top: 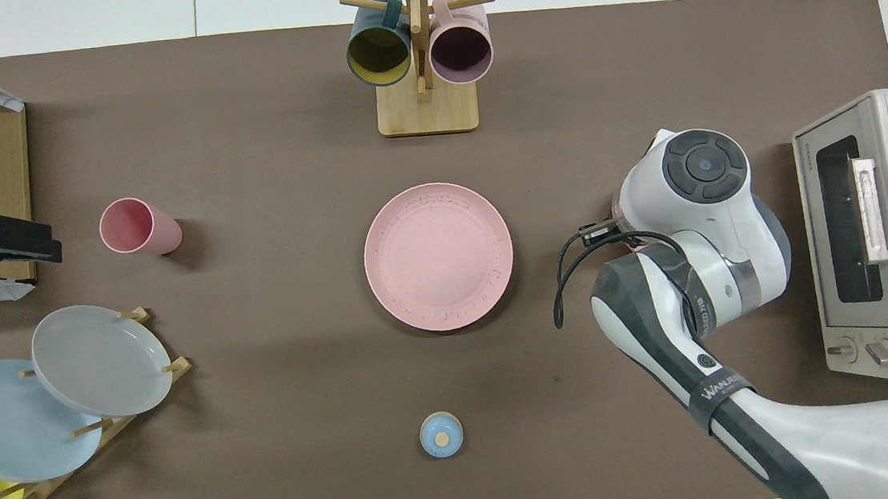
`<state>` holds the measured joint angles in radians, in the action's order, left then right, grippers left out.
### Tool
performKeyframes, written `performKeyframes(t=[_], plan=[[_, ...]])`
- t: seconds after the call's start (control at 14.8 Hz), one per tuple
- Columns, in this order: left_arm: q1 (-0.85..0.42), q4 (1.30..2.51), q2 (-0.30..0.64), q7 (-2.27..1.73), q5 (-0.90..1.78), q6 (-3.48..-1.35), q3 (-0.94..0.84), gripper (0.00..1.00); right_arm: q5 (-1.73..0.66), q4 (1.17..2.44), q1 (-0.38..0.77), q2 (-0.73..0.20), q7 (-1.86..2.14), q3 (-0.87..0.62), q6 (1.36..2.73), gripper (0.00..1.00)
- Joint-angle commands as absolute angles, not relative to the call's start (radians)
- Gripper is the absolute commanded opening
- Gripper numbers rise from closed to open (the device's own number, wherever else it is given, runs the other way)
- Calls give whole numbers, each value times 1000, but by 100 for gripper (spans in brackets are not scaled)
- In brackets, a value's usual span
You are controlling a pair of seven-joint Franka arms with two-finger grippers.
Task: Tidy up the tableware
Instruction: 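Reach the right gripper to the rim of the pink bowl, then lift the pink bowl with the right gripper while the left gripper grasps the cup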
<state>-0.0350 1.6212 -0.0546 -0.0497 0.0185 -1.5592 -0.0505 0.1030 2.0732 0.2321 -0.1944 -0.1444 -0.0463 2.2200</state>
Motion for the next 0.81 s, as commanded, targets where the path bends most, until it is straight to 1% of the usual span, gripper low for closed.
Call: performKeyframes(t=[0.0, 0.2, 0.27, 0.34, 0.47, 0.61, 0.68, 0.74], plan=[[-43, 1634, -71, -54, 2, -1563, -44, 100, 149, 2095, 219, -190, -94, -54, 2243, 1], [-43, 1634, -71, -48, 2, -1563, -44, 100, 155, 2085, 229, -192, -89, -52, 2231, 0], [-43, 1634, -71, -46, 2, -1565, -44, 100, 159, 2057, 235, -195, -92, -54, 2206, 0], [-43, 1634, -71, -46, 2, -1565, -44, 100, 158, 2004, 247, -204, -95, -55, 2148, 0], [-43, 1634, -71, -51, 2, -1566, -44, 100, 153, 1837, 309, -242, -109, -55, 1996, 0], [-40, 1634, -68, -54, 8, -1578, -43, 100, 146, 1667, 380, -300, -170, -55, 1890, 0], [-40, 1635, -60, -54, 8, -1594, -43, 100, 140, 1578, 420, -343, -236, -55, 1843, 0], [-37, 1644, -49, -55, 9, -1621, -41, 100, 144, 1469, 457, -412, -308, -57, 1766, 0]])
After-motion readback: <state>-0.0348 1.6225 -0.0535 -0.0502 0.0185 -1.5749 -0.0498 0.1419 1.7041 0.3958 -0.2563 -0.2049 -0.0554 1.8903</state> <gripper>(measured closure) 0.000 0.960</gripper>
